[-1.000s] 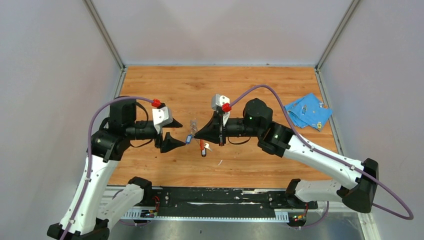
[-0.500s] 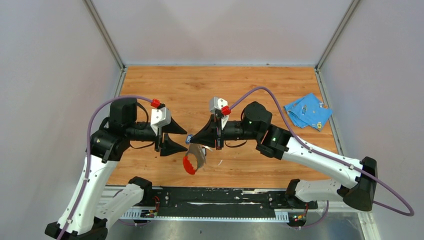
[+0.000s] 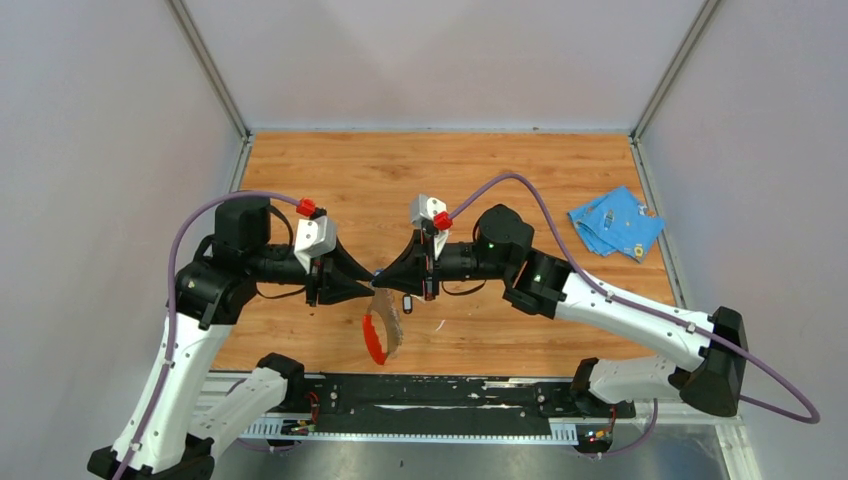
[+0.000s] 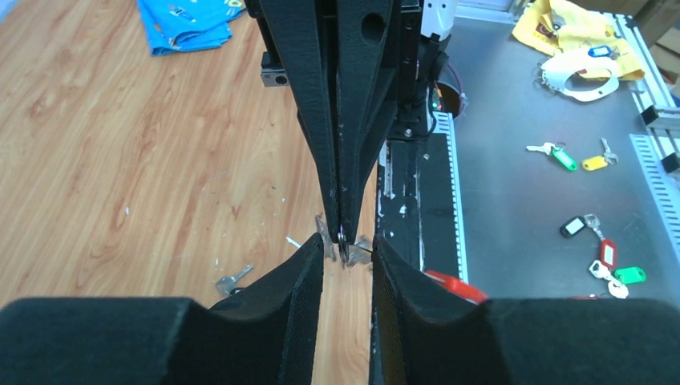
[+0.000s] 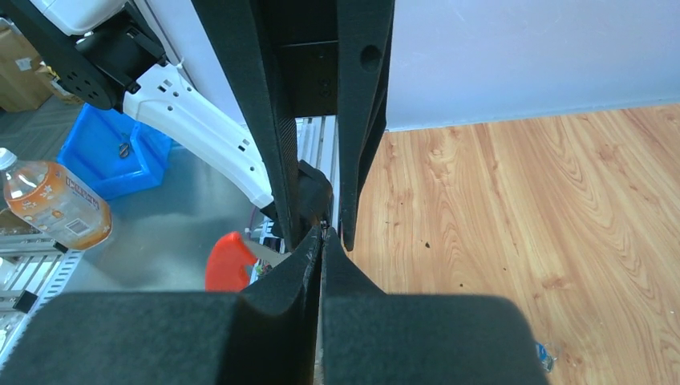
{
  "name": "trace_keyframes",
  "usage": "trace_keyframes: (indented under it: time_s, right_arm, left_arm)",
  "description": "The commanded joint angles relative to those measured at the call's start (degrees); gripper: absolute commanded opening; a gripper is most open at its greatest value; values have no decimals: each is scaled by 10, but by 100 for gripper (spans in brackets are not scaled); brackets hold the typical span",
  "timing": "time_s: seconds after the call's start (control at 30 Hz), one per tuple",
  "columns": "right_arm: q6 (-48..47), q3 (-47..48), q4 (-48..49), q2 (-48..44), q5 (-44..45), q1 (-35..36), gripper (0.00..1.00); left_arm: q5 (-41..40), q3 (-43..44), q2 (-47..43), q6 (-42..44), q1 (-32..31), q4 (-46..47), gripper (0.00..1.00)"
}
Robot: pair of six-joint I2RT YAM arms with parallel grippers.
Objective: Put the keys on the keyring
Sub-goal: Adjust the keyring.
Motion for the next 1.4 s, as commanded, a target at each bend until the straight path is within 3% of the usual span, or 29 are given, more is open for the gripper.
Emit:
trace_keyframes:
  time_s: [0.0,0.2,0.43,0.73,0.97,1.13,1.27,1.37]
  right_arm:
    - [20,2,51,6,7,10,0]
    - [26,-4,59,2,6,12,1]
    - [25,-7,51,-7,8,12,0]
    - [25,-5,43,-10,8,13,1]
    - [23,-6,35,-14,-3,13,1]
    - [24,-3,32,-12,-19,13,0]
    - [27,-3,33,-11,-28,13,0]
    - [28,-3,34,-11,-29,13,0]
  left_arm:
    - [10,1,-2,4,-6,-7,31]
    - [3,-1,-6,5,-6,-7,27]
    - [4,-13,-20,7,-6,-8,33]
    - [4,-9,-26,-4,-6,-7,24]
    - [2,-6,-33,-10,-6,-7,12]
    - [9,5,-29,-25,-6,-7,11]
    - [23,9,-27,-40,-6,-7,32]
    - [33,8,-31,-46,-6,-7,37]
